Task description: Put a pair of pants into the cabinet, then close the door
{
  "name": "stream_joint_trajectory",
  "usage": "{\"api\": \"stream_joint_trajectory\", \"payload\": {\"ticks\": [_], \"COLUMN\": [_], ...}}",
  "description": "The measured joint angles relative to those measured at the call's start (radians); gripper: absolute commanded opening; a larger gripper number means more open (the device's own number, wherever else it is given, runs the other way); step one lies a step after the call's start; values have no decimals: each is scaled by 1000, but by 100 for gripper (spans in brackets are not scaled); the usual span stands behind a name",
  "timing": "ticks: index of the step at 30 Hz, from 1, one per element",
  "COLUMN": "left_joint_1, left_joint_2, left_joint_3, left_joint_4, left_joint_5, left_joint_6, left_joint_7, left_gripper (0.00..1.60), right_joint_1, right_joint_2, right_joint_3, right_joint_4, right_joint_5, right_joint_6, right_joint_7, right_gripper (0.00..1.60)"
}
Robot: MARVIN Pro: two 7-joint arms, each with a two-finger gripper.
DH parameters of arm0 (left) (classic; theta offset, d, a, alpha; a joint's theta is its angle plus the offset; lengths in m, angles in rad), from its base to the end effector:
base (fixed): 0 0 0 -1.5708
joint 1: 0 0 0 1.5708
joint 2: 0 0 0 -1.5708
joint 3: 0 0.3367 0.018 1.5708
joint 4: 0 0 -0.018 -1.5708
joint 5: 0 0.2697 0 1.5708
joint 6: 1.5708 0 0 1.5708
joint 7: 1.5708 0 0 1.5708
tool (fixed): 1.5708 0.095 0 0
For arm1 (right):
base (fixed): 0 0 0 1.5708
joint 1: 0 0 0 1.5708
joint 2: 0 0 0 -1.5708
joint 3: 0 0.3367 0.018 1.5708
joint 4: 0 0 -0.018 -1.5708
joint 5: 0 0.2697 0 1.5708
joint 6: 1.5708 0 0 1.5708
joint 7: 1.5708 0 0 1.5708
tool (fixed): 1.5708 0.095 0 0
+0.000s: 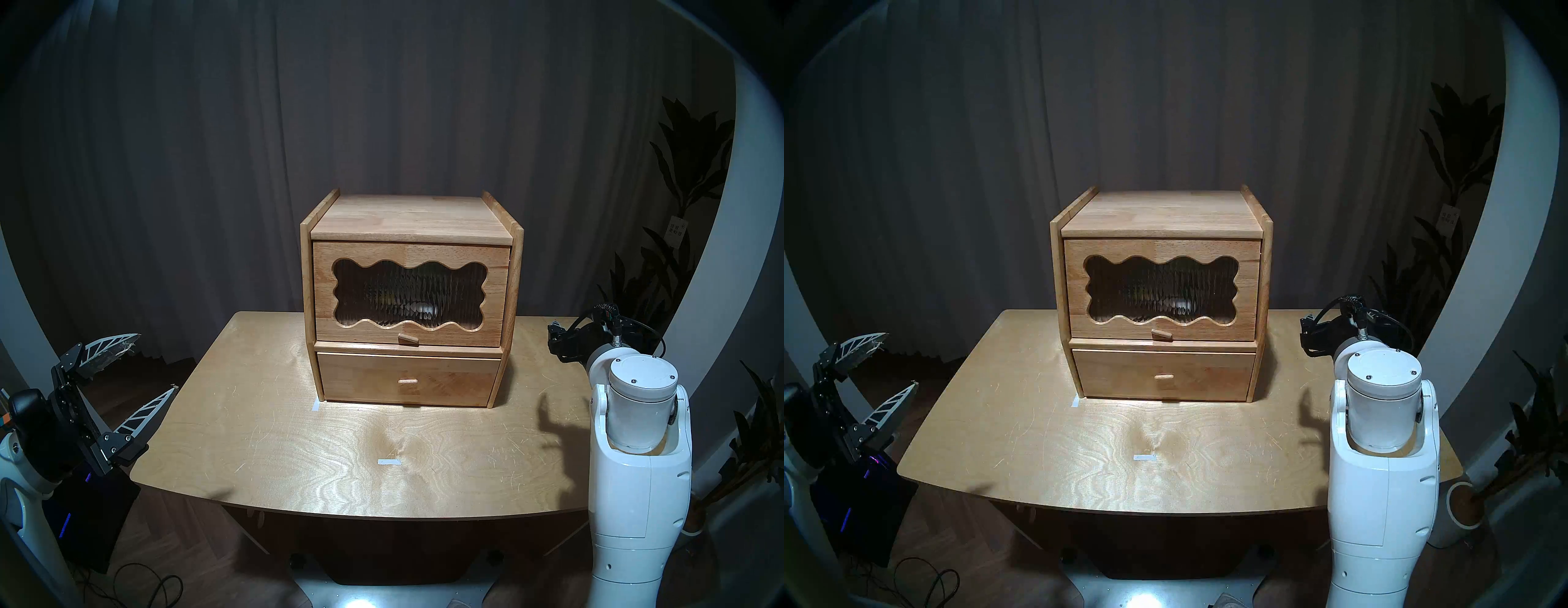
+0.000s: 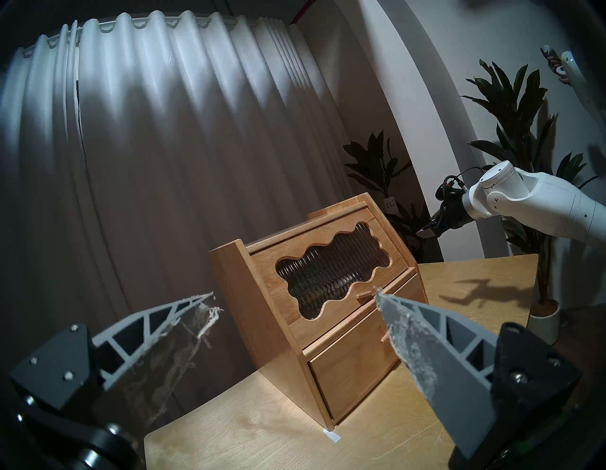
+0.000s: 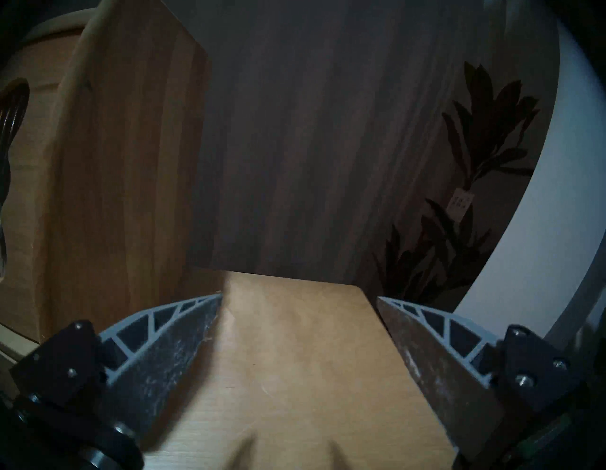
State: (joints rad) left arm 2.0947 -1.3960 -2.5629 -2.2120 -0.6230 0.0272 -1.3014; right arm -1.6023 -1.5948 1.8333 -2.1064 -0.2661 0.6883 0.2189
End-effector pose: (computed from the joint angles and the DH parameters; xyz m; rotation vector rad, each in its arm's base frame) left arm 0.1131 0.1753 -0.1848 1.6588 -0.9489 2.1678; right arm 0.3340 -0.0816 -0.2442 2.2738 -0.0377 1.7949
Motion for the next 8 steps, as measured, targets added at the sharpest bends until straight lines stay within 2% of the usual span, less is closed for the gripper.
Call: {"api": "stream_joint_trajectory", "payload": {"ticks": [8], "left_joint_1": [-22], "left_joint_2": [13], "left_joint_3": [58], "left_joint_4": [42], "left_joint_5": [-16], "left_joint_6": [40], "left_joint_7": [15], "left_gripper": [160], "right_joint_1": [77], "right_joint_2": [-22], "right_joint_3": [51], "right_joint_4": [63], "right_joint_5": [152], "right_joint_6": [-52], "right_joint_7": [63], "right_gripper": [160]}}
